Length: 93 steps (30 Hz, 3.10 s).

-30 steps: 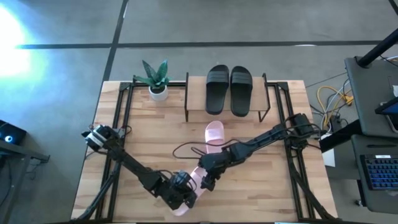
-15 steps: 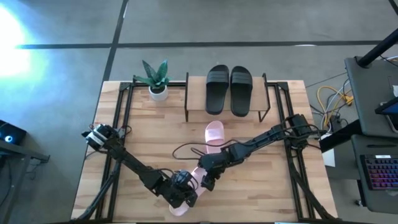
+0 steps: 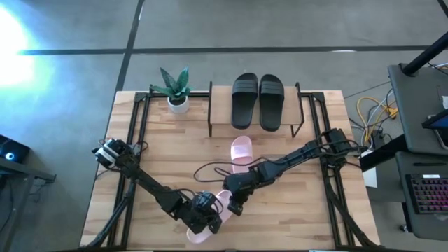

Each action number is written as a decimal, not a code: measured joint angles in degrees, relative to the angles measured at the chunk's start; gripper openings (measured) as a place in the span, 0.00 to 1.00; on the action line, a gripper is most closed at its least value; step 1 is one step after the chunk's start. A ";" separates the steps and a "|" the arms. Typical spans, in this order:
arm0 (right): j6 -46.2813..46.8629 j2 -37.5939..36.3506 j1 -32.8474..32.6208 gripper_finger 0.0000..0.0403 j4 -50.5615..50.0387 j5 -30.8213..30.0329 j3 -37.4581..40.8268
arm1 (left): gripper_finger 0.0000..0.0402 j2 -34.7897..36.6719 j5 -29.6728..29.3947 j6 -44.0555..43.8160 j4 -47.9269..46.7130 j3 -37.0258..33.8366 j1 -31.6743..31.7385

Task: Pick and place slides into the shelf
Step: Put the right pink slipper under the shelf, then adjust the pair of pink slippers under the shelf

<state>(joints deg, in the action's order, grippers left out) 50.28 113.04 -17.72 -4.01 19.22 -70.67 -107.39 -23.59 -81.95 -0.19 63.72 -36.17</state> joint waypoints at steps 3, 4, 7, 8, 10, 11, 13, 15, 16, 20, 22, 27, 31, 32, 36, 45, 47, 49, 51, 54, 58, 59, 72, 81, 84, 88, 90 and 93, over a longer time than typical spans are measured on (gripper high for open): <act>-0.22 -0.33 0.10 0.02 0.14 0.02 0.00 | 0.00 0.00 2.29 -0.14 -0.06 -0.02 -0.65; -0.39 -0.54 0.10 0.02 0.27 0.00 -0.02 | 0.00 0.00 3.01 -0.18 -0.13 -0.02 -0.99; -1.00 -1.72 0.30 0.02 0.31 -1.48 -0.12 | 0.00 0.00 4.91 -0.32 0.16 -0.02 -2.16; -1.30 -2.33 0.41 0.02 0.09 -2.03 -0.15 | 0.00 0.00 5.71 -0.54 0.33 0.02 -2.64; -2.27 -3.74 0.81 0.02 -1.44 -3.91 -0.15 | 0.00 0.02 6.64 -1.88 0.20 0.02 -3.73; -2.95 -4.52 0.98 0.02 -2.22 -4.50 -0.15 | 0.00 0.02 6.70 -2.81 0.19 0.02 -4.38; -4.17 -6.29 1.32 0.02 -4.48 -5.50 -0.15 | 0.00 0.31 6.82 -4.02 0.16 0.02 -5.59; -5.75 -8.31 1.54 0.02 -8.00 -6.05 -0.13 | 0.00 0.87 6.63 -4.72 0.18 0.02 -6.65; -6.77 -9.48 1.55 0.02 -9.64 -6.28 -0.13 | 0.00 1.27 6.48 -4.71 0.21 0.04 -6.99; -10.42 -14.60 1.51 0.02 -17.63 -7.45 -0.13 | 0.00 2.48 3.64 -4.70 -0.95 0.02 -7.81; -10.93 -17.77 1.62 0.02 -21.61 -7.85 -0.13 | 0.00 2.64 3.46 -4.63 -2.67 0.02 -7.82; -10.65 -25.55 1.75 0.02 -36.81 -8.85 -0.13 | 0.00 2.64 3.32 -4.68 -5.48 -0.33 -7.74; -10.58 -30.34 1.90 0.02 -52.32 -8.82 -0.04 | 0.00 2.64 3.32 -4.52 -7.17 -0.55 -7.64; -10.63 -31.19 2.05 0.02 -55.35 -8.78 0.01 | 0.00 2.64 3.30 -4.52 -7.46 -0.65 -7.56; -14.08 -32.35 2.89 0.02 -62.12 -8.91 0.63 | 0.00 2.64 3.30 -4.46 -8.44 -1.12 -6.97; -20.71 -27.91 10.21 0.02 -60.49 -20.86 3.49 | 0.00 2.62 3.28 -4.30 -8.30 -0.99 -6.42; -20.79 -26.48 11.85 0.02 -58.91 -21.69 4.33 | 0.00 2.62 3.28 -4.52 -8.20 -0.98 -6.42; -20.93 -24.90 12.71 0.04 -58.38 -24.36 4.64 | 0.00 2.60 3.28 -4.58 -8.04 -0.98 -6.42; -22.01 -23.47 13.29 0.07 -59.04 -28.26 4.72 | 0.00 2.60 3.28 -4.61 -7.93 -0.87 -6.42; -23.23 -22.09 13.66 0.13 -58.96 -32.76 4.73 | 0.00 2.60 3.19 -4.63 -7.80 -0.72 -6.42; -23.76 -21.49 13.64 0.25 -58.91 -34.36 4.14 | 0.00 2.56 3.17 -4.65 -7.82 -0.72 -6.42; -23.76 -21.62 13.64 0.28 -58.97 -34.36 3.94 | 0.00 2.56 3.16 -4.67 -7.86 -0.72 -6.42; -9.32 -33.99 10.73 0.14 -60.29 -11.99 3.69 | 0.00 2.56 2.08 -4.24 -7.91 -1.02 -6.16; 15.78 -38.44 0.53 0.02 -48.81 -5.32 12.99 | 0.00 2.56 1.53 -4.09 -8.34 -1.31 -6.09; 24.05 -38.21 -3.31 0.02 -39.25 -6.63 17.26 | 0.00 2.56 1.07 -3.24 -8.37 -1.31 -6.09; 30.18 -36.64 -7.17 0.02 -34.80 -13.66 19.68 | 0.00 2.56 1.09 -3.15 -8.26 -1.36 -6.09; 31.21 -36.05 -8.19 0.02 -34.76 -16.15 20.27 | 0.00 2.56 1.14 -3.15 -8.19 -1.37 -6.09; 31.39 -35.16 -8.98 0.02 -34.97 -17.27 21.16 | 0.00 2.56 1.19 -3.12 -8.13 -1.38 -6.09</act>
<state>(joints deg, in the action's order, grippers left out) 81.67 77.88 -26.70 -38.98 1.96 -49.51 -104.84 -22.40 -85.08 -8.32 62.35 -42.26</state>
